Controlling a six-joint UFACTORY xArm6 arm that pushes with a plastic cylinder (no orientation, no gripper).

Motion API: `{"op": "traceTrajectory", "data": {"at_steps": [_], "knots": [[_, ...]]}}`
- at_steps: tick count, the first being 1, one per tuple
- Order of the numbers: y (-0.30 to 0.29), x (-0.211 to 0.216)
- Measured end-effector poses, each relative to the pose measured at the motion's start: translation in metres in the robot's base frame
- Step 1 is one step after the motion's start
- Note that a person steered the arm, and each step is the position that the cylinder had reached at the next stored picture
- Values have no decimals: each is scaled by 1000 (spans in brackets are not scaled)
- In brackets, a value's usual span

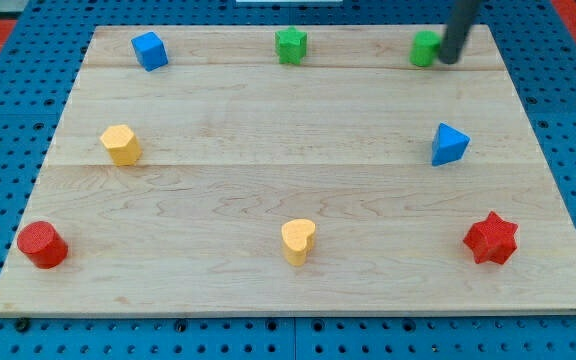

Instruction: Slide the green circle closer to yellow heart

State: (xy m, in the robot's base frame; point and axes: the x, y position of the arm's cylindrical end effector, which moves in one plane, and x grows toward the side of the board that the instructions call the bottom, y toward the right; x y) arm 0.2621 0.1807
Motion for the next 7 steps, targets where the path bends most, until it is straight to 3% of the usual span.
{"op": "traceTrajectory", "data": {"at_steps": [1,2,4,6,7], "knots": [[4,-6],[47,-26],[-131,-42],[-122,-44],[-157,-8]]}}
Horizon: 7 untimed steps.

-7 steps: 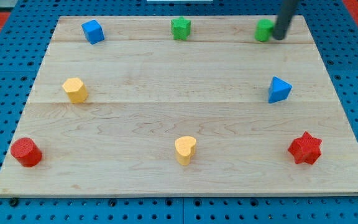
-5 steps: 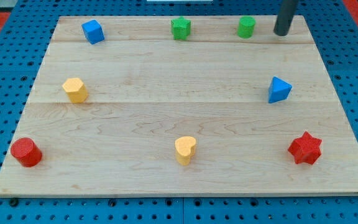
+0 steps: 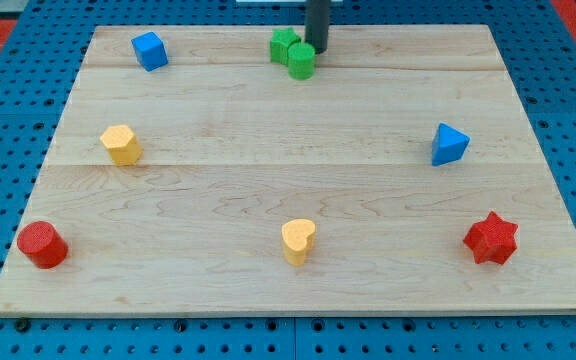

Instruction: Slide the green circle closer to yellow heart

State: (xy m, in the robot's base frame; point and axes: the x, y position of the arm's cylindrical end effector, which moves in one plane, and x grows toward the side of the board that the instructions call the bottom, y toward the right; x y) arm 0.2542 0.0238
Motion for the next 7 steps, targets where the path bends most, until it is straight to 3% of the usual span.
{"op": "traceTrajectory", "data": {"at_steps": [1,2,5,6,7], "knots": [[-31,29],[-21,16],[-29,134],[-26,131],[-7,81]]}}
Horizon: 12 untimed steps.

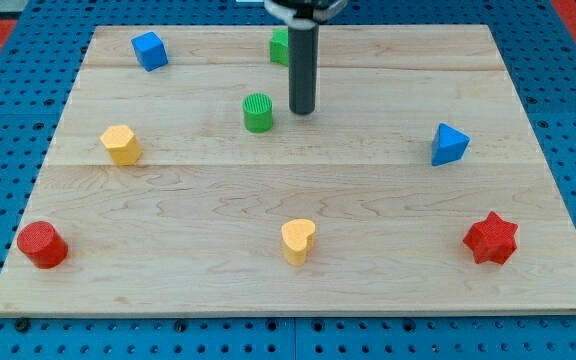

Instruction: Slide the green circle closer to yellow heart

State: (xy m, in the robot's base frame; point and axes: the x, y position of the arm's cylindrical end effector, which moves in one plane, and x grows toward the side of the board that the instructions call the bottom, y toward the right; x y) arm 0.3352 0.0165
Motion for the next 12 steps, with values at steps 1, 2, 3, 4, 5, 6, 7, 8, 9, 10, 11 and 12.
{"op": "traceTrajectory", "data": {"at_steps": [1,2,3,4,5,6,7,8,9,10,11,12], "knots": [[-48,24],[-54,63],[-55,30],[-92,48],[-65,119],[-57,130],[-84,81],[-114,121],[-105,163],[-58,178],[-138,111],[-160,9]]}}
